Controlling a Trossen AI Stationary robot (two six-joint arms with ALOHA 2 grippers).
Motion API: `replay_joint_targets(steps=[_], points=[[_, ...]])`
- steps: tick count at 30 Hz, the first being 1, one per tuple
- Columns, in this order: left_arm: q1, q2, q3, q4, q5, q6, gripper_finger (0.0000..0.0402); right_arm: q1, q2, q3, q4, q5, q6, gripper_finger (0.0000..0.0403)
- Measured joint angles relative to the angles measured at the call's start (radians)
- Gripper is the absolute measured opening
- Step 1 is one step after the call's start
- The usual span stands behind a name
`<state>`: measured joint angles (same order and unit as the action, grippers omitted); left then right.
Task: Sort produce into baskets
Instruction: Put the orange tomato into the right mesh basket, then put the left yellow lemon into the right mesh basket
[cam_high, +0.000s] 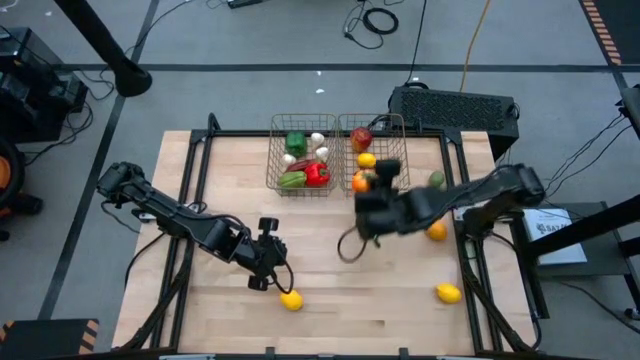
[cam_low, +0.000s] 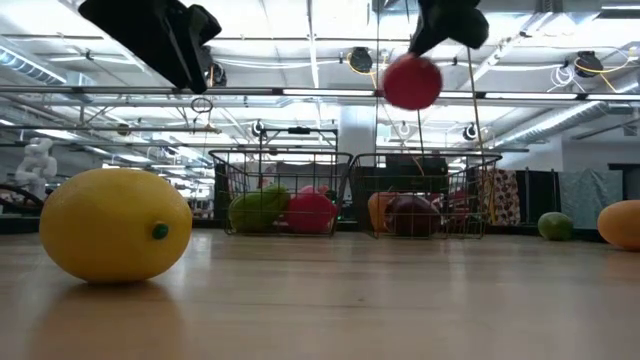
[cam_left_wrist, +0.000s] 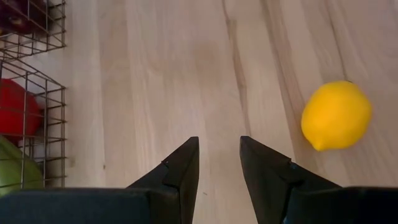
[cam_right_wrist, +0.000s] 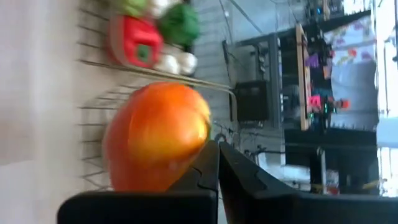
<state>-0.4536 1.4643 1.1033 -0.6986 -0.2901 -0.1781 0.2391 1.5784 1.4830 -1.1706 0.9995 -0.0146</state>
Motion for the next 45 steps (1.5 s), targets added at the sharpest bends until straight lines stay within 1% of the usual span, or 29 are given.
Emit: replay_joint_targets(steps=[5,9,14,17,20,22,27,36,40,45], points=[[0.000,0.000,0.000,0.001,0.000,-0.024,0.0125,-0.145,-0.095,0.001,0.008,-0.019,-0.045,0.0000],[0.000,0.000,-0.011,0.016,-0.001,-0.026,0.0125,-0.296,-0.134,-0.021,0.052,-0.117,-0.086,0.0000],[0.001,0.000,-0.057,0.036,-0.007,-0.025,0.0125,-0.480,-0.132,-0.133,0.226,-0.267,-0.177,0.0000],[0.001,0.000,-0.088,0.053,-0.008,-0.025,0.0125,-0.557,-0.127,-0.214,0.355,-0.318,-0.235,0.0000],[0.001,0.000,-0.100,0.058,-0.007,-0.024,0.0125,-0.609,-0.120,-0.283,0.434,-0.329,-0.249,0.0000],[0.001,0.000,-0.104,0.056,-0.007,-0.022,0.0125,-0.636,-0.120,-0.323,0.474,-0.331,-0.261,0.0000],[0.001,0.000,-0.104,0.065,-0.007,-0.017,0.0125,-0.690,-0.121,-0.409,0.568,-0.379,-0.286,0.0000],[0.001,0.000,-0.104,0.094,0.000,-0.016,0.0125,-0.719,-0.118,-0.530,0.778,-0.404,-0.350,0.0001],[0.001,0.000,-0.104,0.093,0.000,-0.016,0.0125,-0.729,-0.117,-0.549,0.808,-0.403,-0.356,0.0013],[0.001,0.000,-0.104,0.093,0.001,-0.016,0.0125,-0.744,-0.117,-0.549,0.808,-0.402,-0.323,0.0044]])
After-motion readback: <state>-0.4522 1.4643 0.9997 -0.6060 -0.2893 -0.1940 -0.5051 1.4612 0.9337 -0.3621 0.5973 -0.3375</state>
